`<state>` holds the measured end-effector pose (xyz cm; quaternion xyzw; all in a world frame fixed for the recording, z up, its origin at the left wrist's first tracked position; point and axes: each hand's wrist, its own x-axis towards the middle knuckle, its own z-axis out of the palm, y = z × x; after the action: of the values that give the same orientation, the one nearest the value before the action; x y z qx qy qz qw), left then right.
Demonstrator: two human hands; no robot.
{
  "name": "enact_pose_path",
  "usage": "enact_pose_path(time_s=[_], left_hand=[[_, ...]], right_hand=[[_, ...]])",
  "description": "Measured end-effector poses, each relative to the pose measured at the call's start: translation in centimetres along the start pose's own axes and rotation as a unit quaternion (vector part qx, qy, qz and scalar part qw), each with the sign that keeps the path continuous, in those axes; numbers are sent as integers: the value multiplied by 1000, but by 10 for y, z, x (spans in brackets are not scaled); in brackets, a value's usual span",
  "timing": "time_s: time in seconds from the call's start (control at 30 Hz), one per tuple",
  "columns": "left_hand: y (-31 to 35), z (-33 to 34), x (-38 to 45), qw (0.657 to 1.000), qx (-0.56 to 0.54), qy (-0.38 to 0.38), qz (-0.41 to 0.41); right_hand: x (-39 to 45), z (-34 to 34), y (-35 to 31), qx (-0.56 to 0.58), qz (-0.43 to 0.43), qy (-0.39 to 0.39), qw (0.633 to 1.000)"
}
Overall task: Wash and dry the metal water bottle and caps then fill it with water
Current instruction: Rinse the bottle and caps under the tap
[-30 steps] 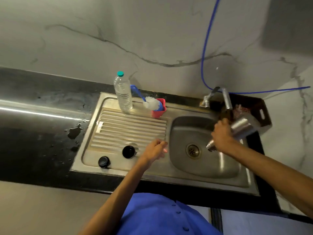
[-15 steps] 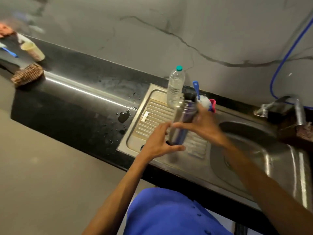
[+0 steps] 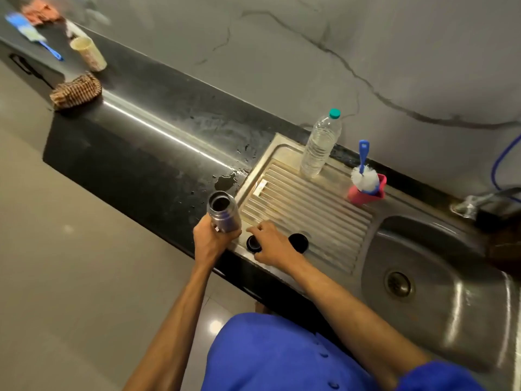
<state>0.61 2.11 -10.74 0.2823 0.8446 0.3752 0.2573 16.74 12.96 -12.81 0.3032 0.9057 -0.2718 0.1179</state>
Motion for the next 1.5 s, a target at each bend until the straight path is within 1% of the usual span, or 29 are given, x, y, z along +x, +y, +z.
enact_pose_path(time_s=[0.07,0.13,0.2,0.27,0.37,0.4,0.43,0.5,0.53,0.57,0.6,0.63,0.67,0.73,0.77,0.83,0.9,1.0,1.03,1.07,1.17,1.2,1.23,1.27,1.33,1.37,1.4,1.47,1.5], left_hand=[[-2,9,0,1000,3,-1,-4],[-1,16,-2,1000,1,-11,-5],[3,25,-3,1000,-6,-18,-4],[-1,32,-4,999,-11,-30,-11],[-8,45,-10,999,-3,-52,0],[-9,47,-12,999,-4,-51,-1],[-9,50,-14,999,-6,-49,-3],[-7,53,-18,998,-19,-51,-17],[-6,55,-20,998,-18,-50,-23],[-5,56,-21,998,-12,-50,-23],[-5,59,-23,999,-6,-44,-27],[-3,64,-29,998,-11,-40,-38],[0,69,-38,998,-20,-30,-60],[6,84,-57,991,-57,-8,-121],[11,95,-69,987,-74,7,-142],[24,123,-98,982,-82,25,-168],[45,151,-127,980,-78,19,-181],[74,202,-159,985,-103,-38,-133],[83,220,-164,986,-103,-63,-117],[94,235,-168,985,-107,-84,-107],[125,282,-182,975,-133,-156,-85],[136,296,-187,971,-142,-180,-73],[143,307,-191,965,-154,-202,-68],[154,319,-194,958,-166,-223,-64],[175,338,-202,951,-173,-251,-55],[185,346,-206,949,-174,-258,-54],[194,352,-210,947,-176,-262,-52],[208,364,-217,946,-177,-265,-52],[212,368,-219,946,-175,-266,-53]], right_hand=[[-2,16,6,-20,1,35,999],[-7,25,15,14,11,68,998],[-14,24,23,100,24,102,990],[-25,12,26,201,56,151,966],[-60,-22,44,321,113,240,909],[-75,-33,54,364,124,252,888],[-91,-42,69,413,133,248,866],[-126,-56,104,518,151,233,809],[-142,-59,124,560,170,239,775],[-157,-60,143,585,195,248,747],[-174,-60,161,602,218,257,724],[-190,-57,179,602,246,262,713],[-207,-53,194,592,279,264,708],[-236,-43,217,547,339,252,723],[-249,-36,228,539,354,248,723],[-268,-22,247,549,370,244,708],[-277,-10,262,574,382,231,686],[-288,3,292,640,370,237,630],[-290,4,302,655,364,242,617],[-290,4,310,663,361,245,608],[-296,-8,341,640,394,249,611],[-298,-18,352,643,396,263,601],[-298,-29,361,660,396,268,580],[-300,-42,374,692,392,270,543],[-301,-65,398,762,377,261,457],[-301,-77,407,782,370,262,427],[-298,-86,415,797,359,267,407],[-294,-103,426,811,333,282,390],[-291,-108,428,809,328,287,395]])
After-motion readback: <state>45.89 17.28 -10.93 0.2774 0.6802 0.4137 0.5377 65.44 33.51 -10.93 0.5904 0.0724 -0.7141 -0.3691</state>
